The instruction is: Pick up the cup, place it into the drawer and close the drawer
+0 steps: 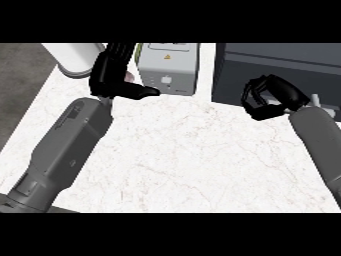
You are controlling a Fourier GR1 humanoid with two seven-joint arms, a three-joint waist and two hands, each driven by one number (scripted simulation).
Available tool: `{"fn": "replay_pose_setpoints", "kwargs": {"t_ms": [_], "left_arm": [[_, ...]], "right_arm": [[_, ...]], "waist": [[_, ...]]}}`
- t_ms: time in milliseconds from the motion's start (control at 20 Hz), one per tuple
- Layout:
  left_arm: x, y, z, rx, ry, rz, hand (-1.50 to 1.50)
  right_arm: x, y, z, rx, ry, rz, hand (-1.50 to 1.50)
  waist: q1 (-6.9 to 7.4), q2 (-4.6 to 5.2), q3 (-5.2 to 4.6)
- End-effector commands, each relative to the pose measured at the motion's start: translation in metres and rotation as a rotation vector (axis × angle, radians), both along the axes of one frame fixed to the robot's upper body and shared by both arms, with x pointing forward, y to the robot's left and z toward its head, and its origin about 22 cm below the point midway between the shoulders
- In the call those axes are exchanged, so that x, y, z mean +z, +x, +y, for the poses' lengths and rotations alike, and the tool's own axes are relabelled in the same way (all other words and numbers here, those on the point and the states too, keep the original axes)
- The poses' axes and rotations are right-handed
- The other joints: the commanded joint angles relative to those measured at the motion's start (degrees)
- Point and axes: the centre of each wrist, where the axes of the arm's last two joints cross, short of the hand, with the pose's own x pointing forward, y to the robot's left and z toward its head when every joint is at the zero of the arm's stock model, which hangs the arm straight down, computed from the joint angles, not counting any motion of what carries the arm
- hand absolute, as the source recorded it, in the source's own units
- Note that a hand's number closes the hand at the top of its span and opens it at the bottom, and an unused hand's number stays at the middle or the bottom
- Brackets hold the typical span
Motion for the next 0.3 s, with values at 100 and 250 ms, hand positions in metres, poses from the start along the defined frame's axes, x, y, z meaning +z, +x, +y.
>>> {"fn": "replay_pose_setpoints", "kwargs": {"t_ms": [100,250], "left_arm": [[-0.0015,-0.0018,0.0093,-0.011,-0.013,0.002,-1.5],[0.004,-0.0009,0.0035,-0.031,-0.012,-0.012,-1.5]], "right_arm": [[0.0898,0.0298,-0.0336,-0.193,-0.051,-0.197,1.5],[0.0925,0.0285,-0.0369,-0.183,-0.046,-0.196,1.5]], "waist": [[2.57,1.02,-0.88],[1.89,0.87,-0.82]]}}
